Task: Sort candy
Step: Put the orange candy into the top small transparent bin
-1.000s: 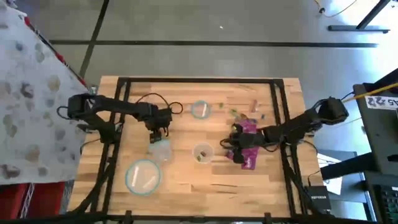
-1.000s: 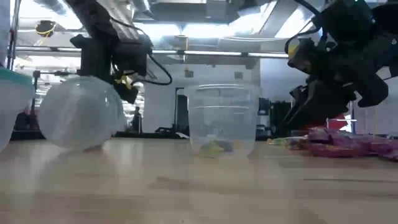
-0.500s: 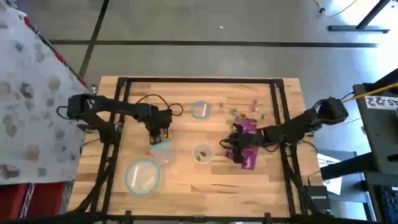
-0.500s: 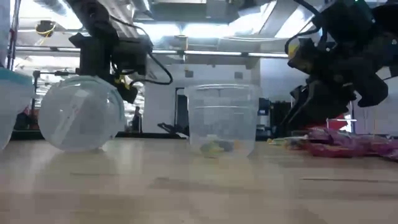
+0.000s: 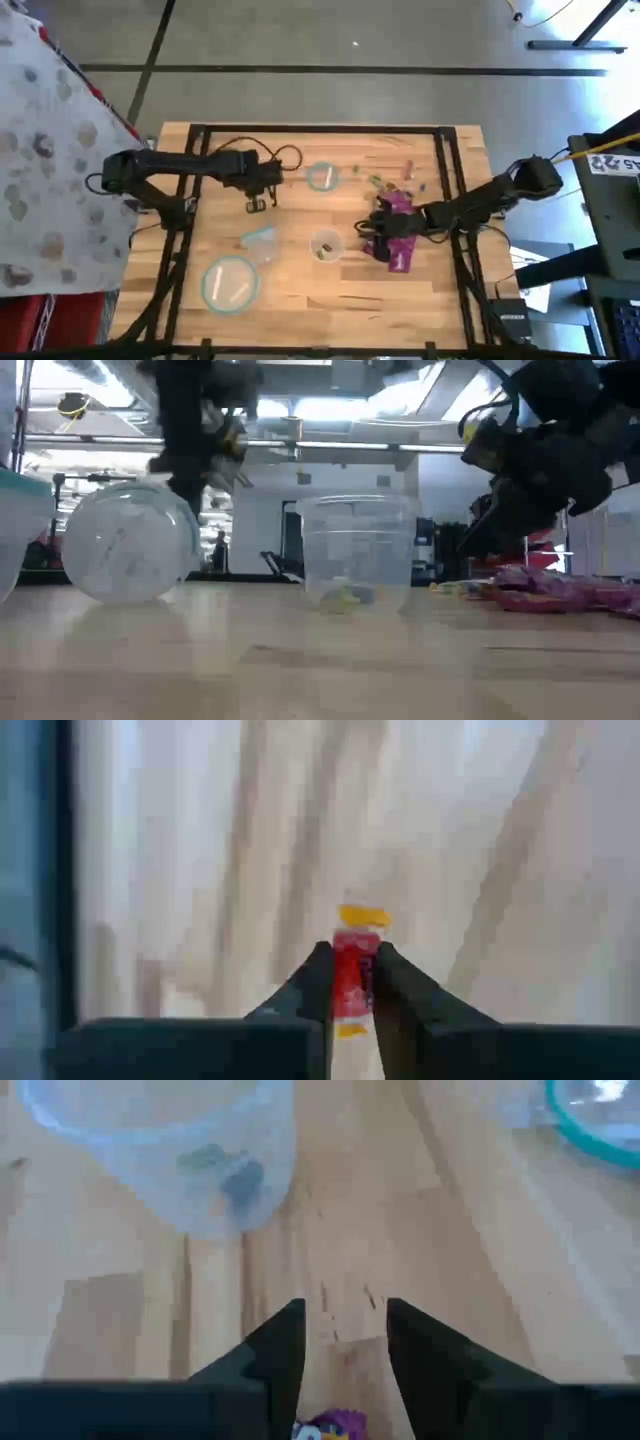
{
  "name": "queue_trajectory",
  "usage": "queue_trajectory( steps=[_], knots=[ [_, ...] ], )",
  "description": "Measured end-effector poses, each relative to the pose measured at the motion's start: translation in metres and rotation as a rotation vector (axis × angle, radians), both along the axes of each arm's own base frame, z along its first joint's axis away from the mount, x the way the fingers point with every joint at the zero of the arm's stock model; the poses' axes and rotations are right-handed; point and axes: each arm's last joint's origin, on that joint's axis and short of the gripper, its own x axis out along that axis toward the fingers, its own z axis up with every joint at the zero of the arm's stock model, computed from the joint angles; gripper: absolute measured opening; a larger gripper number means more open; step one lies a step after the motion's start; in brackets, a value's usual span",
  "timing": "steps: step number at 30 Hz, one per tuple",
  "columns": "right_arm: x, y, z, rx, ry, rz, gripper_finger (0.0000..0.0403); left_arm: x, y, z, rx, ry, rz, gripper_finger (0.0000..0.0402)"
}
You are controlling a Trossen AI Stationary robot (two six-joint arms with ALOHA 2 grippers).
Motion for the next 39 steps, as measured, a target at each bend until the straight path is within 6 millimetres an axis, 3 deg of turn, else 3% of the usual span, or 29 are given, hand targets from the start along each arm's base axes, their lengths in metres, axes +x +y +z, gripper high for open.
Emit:
queue_trajectory(
  steps=[5,10,16,21,24,29,34,39],
  knots=[
    [0.008,0.002,0.01,-0.008,-0.032,0.013,0.0127,0.034,-0.026,0.031,-0.137,-0.391,-0.125,0.0025],
    [0.015,0.004,0.02,-0.029,-0.043,0.031,0.0127,0.063,-0.064,0.035,-0.248,-0.669,-0.348,0.0026],
    [0.017,0.009,0.041,-0.054,-0.009,0.041,0.0127,0.088,-0.097,0.007,-0.23,-0.67,-0.469,0.0038],
    [0.012,0.018,0.065,-0.101,-0.021,0.036,0.0127,0.103,-0.103,-0.03,-0.231,-0.565,-0.468,0.01],
    [0.01,0.023,0.076,-0.103,-0.049,0.047,0.0127,0.106,-0.101,-0.039,-0.239,-0.541,-0.468,0.0138],
    [0.008,0.027,0.079,-0.099,-0.06,0.063,0.0127,0.104,-0.101,-0.032,-0.236,-0.556,-0.472,0.0175],
    [0.006,0.024,0.077,-0.146,-0.038,-0.022,0.0127,0.096,-0.099,-0.016,-0.206,-0.589,-0.461,0.0187],
    [0.007,-0.002,0.071,-0.194,0.044,-0.15,0.0127,0.09,-0.098,-0.006,-0.28,-0.63,-0.31,0.0188]
  ],
)
